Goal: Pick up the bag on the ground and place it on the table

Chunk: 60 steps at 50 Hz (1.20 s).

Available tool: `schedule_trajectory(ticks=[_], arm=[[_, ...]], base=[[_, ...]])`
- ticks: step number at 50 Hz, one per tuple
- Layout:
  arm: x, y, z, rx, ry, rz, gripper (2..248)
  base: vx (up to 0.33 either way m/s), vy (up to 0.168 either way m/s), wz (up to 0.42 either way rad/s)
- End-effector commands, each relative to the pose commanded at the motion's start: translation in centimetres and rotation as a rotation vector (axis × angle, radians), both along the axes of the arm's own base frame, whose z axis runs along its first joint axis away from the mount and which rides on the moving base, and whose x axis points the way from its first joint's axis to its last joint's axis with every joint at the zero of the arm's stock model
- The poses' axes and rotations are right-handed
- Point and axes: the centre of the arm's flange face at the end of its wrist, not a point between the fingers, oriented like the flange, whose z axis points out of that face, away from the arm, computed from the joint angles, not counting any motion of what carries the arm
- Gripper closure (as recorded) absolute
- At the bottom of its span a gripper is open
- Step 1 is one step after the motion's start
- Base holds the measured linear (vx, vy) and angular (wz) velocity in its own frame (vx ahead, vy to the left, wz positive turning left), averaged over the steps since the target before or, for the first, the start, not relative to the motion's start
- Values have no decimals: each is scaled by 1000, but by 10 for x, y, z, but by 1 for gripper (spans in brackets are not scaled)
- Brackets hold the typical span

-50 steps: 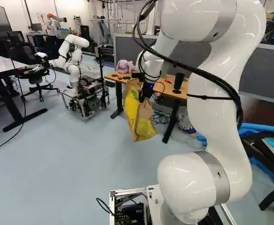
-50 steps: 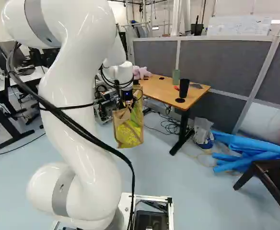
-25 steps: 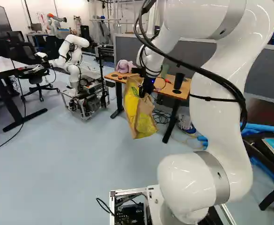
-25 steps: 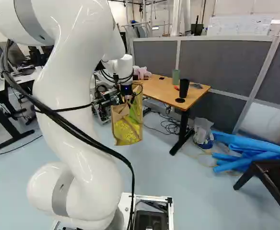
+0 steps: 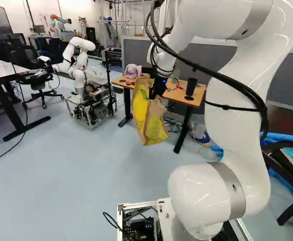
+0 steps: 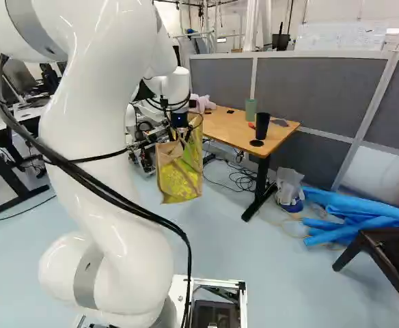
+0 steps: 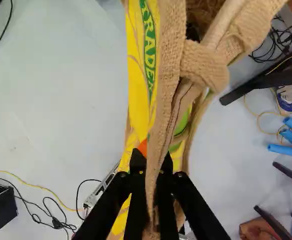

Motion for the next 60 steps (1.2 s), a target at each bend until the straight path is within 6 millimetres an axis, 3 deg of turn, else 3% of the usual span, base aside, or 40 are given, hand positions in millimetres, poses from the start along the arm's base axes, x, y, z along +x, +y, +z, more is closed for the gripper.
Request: schedule_trajectory(ticks=[60], arm=[[-6,-5,88,32,18,29,222]], base=[[0,0,0]])
